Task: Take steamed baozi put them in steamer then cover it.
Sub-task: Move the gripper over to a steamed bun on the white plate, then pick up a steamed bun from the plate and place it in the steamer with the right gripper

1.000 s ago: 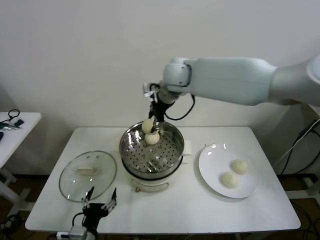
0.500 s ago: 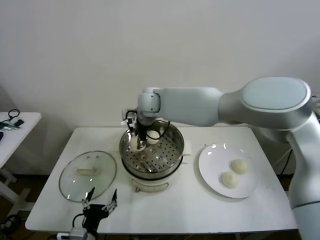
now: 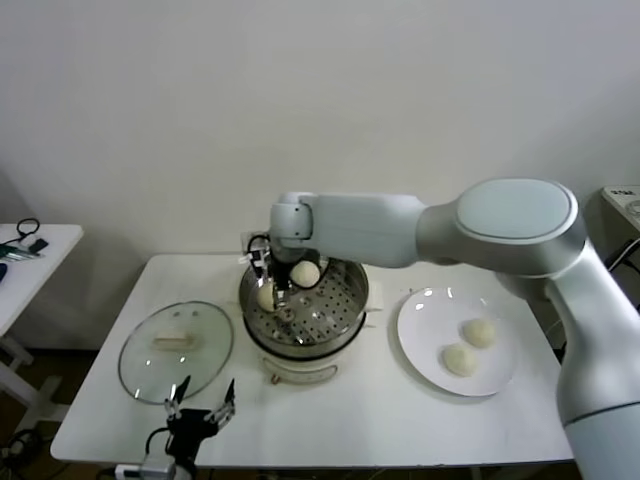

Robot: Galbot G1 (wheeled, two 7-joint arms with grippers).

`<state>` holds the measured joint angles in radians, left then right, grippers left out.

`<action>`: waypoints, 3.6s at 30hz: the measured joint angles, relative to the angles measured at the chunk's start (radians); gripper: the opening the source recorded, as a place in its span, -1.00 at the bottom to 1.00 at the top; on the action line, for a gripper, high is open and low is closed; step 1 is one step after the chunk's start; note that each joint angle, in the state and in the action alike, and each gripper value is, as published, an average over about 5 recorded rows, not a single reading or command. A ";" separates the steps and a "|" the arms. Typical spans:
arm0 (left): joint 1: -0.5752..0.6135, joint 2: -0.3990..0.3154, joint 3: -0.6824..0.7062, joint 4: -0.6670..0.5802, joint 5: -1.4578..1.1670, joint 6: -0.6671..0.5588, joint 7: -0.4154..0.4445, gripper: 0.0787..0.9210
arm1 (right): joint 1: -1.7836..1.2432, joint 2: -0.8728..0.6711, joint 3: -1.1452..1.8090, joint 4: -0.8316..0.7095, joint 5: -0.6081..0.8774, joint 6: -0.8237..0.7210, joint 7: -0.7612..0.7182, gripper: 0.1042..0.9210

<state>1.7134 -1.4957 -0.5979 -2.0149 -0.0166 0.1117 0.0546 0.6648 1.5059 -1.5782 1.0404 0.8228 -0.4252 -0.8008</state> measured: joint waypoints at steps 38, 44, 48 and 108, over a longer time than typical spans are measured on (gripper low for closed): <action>-0.020 -0.015 -0.004 0.002 -0.002 0.017 -0.001 0.77 | -0.205 -0.909 0.057 0.382 -0.441 0.067 -0.049 0.76; -0.015 -0.016 -0.003 0.002 0.002 0.017 -0.002 0.77 | -0.295 -0.913 0.126 0.355 -0.475 0.055 -0.036 0.76; -0.014 -0.017 -0.001 0.001 0.006 0.017 -0.002 0.77 | -0.342 -0.908 0.162 0.339 -0.491 0.051 -0.030 0.76; 0.012 -0.029 -0.015 -0.052 0.008 0.019 -0.004 0.77 | 0.014 -0.199 0.116 0.316 -0.790 0.736 -0.205 0.41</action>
<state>1.7257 -1.5249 -0.6133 -2.0665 -0.0086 0.1307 0.0507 0.6783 1.3070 -1.4620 1.3561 0.0328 0.3109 -1.0061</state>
